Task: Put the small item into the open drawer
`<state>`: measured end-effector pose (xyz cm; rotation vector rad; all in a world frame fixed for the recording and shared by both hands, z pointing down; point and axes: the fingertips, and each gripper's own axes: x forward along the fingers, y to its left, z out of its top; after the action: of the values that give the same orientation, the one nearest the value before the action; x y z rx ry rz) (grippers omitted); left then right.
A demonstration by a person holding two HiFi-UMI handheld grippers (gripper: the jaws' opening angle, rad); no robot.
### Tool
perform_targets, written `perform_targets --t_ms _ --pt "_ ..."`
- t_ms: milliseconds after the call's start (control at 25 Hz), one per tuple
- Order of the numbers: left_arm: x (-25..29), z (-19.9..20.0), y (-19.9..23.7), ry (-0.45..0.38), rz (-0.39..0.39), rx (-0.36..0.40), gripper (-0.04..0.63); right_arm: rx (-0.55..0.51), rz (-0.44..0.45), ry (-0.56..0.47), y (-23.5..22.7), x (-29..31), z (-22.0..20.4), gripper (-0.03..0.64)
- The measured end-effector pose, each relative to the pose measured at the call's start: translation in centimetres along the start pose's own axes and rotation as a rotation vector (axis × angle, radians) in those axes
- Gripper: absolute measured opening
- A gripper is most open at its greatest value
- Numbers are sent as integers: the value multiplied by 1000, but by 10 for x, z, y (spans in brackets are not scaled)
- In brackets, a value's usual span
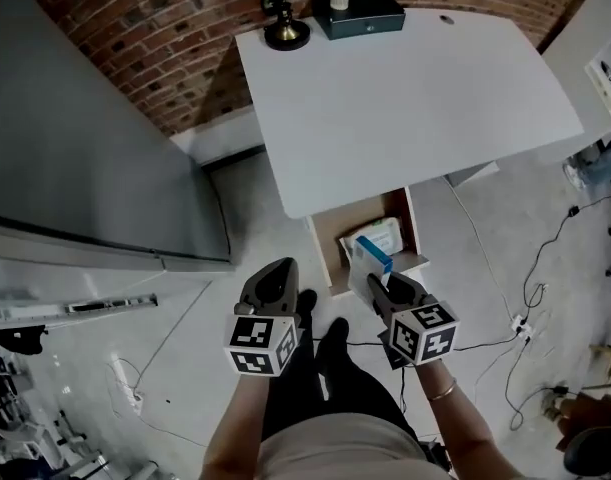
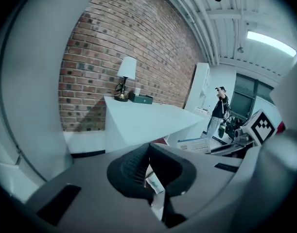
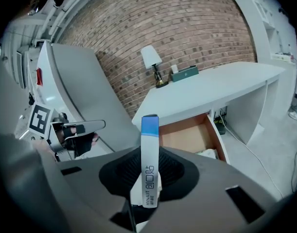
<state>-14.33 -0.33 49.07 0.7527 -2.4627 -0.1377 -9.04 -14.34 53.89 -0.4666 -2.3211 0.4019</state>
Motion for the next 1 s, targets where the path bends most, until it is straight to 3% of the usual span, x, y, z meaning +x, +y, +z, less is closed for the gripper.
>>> perform_targets --t_ms 440,720,1000 --pt "-13 -77 65 30 125 -120 21 -41 -22 148 -15 106 -58 84" --pt "7 -115 96 28 158 -207 21 -54 -89 236 -43 161 -95 84" --pt "19 -154 112 68 167 -237 21 -102 -144 330 -56 208 -123 84"
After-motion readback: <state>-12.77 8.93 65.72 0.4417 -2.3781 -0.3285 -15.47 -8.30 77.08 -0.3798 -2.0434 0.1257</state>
